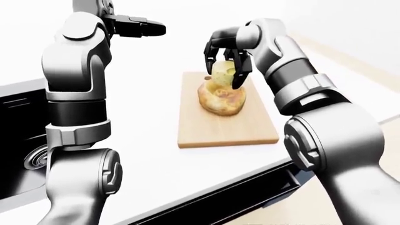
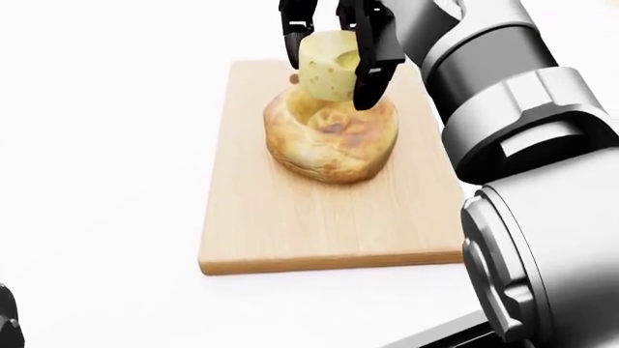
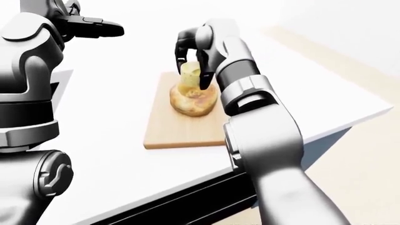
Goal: Pick up the wedge of cheese and place it on the slice of bread to prepare a simple cheese on bread dish.
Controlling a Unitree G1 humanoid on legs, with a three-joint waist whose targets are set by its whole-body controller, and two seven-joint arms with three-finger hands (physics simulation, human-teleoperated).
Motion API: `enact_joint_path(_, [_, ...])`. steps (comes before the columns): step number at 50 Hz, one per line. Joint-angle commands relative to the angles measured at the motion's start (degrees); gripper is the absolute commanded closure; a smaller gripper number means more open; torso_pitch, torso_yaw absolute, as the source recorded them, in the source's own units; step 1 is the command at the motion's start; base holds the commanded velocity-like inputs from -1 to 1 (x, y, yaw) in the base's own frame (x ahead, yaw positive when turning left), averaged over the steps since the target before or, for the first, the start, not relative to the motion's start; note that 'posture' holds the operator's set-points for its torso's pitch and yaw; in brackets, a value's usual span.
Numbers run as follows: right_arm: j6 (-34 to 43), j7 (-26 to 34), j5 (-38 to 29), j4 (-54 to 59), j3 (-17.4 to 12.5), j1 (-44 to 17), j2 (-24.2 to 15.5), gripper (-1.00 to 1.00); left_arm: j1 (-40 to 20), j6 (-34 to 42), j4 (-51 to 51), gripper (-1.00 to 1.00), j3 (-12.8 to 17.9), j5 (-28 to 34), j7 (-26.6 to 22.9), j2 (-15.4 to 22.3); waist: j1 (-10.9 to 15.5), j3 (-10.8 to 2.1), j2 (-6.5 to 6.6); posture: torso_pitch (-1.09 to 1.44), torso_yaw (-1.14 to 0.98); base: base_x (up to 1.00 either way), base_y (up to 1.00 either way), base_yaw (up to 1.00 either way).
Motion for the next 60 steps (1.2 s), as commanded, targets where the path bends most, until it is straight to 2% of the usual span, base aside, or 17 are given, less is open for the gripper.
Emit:
enact_joint_path(1, [-0.24,-0.69,0.53,-2.74,-0.36,-2.88,-0.73,1.0,-2.15,-1.59,-1.8,-1.0,0.53,0.23,0.19,0.77,-0.02,-2.11,0.13,0.0,0.0,0.0,0.0,0.0])
enact_joint_path(9, [-0.31,-0.19,0.63,-3.08,-0.06,-2.79,-0.59,1.0,-2.06,-1.08,-2.43,-1.0,0.71,0.12,0.14,0.98,-0.04,-2.11,0.22,0.0,0.0,0.0,0.0,0.0])
enact_joint_path(10, [-0.3,-0.07,0.64,-3.1,-0.04,-2.78,-0.62,0.7,-2.06,-1.18,-2.32,-1.0,0.7,0.14,0.15,1.0,-0.04,-2.12,0.21,0.0,0.0,0.0,0.0,0.0])
enact_joint_path(11, [-0.22,0.01,0.69,-3.1,-0.08,-2.76,-0.63,-1.0,-2.03,-1.21,-2.28,-1.0,0.69,0.14,0.16,1.0,-0.04,-2.13,0.2,0.0,0.0,0.0,0.0,0.0])
enact_joint_path(27, [-0.47,-0.72,1.08,-3.01,-0.23,-2.53,-0.49,-1.0,-2.49,-1.22,-1.72,-1.0,0.85,0.06,0.01,1.5,-0.02,-2.27,0.26,0.0,0.0,0.0,0.0,0.0])
enact_joint_path(31, [0.2,-1.43,3.78,-3.28,-2.23,-3.31,-1.11,-1.0,-3.04,-0.23,-2.64,-1.0,0.87,-0.21,0.04,1.66,-0.04,-2.3,0.25,0.0,0.0,0.0,0.0,0.0])
enact_joint_path(34, [0.44,-2.35,4.56,-3.72,-2.19,-2.58,-1.8,-1.0,-3.71,0.31,-2.81,-1.0,0.75,-0.26,0.08,1.69,0.04,-2.13,0.14,0.0,0.0,0.0,0.0,0.0])
enact_joint_path(36, [1.38,-3.3,6.37,-4.04,-3.45,-3.08,-3.07,-1.0,-4.51,0.7,-2.73,-1.0,0.59,-0.22,0.09,1.65,0.04,-2.19,0.05,0.0,0.0,0.0,0.0,0.0])
enact_joint_path(51, [4.99,-8.0,17.19,-8.29,-6.8,-1.97,-10.37,-1.0,-8.71,0.76,0.52,-1.0,0.07,0.52,-0.29,1.7,0.41,-2.07,-0.89,0.0,0.0,0.0,0.0,0.0])
enact_joint_path(60, [11.34,-9.07,30.38,-10.73,-11.42,-3.23,-13.69,-1.0,-11.94,-0.25,3.74,-1.0,-0.12,0.82,0.12,0.94,0.65,-1.99,-1.43,0.0,0.0,0.0,0.0,0.0])
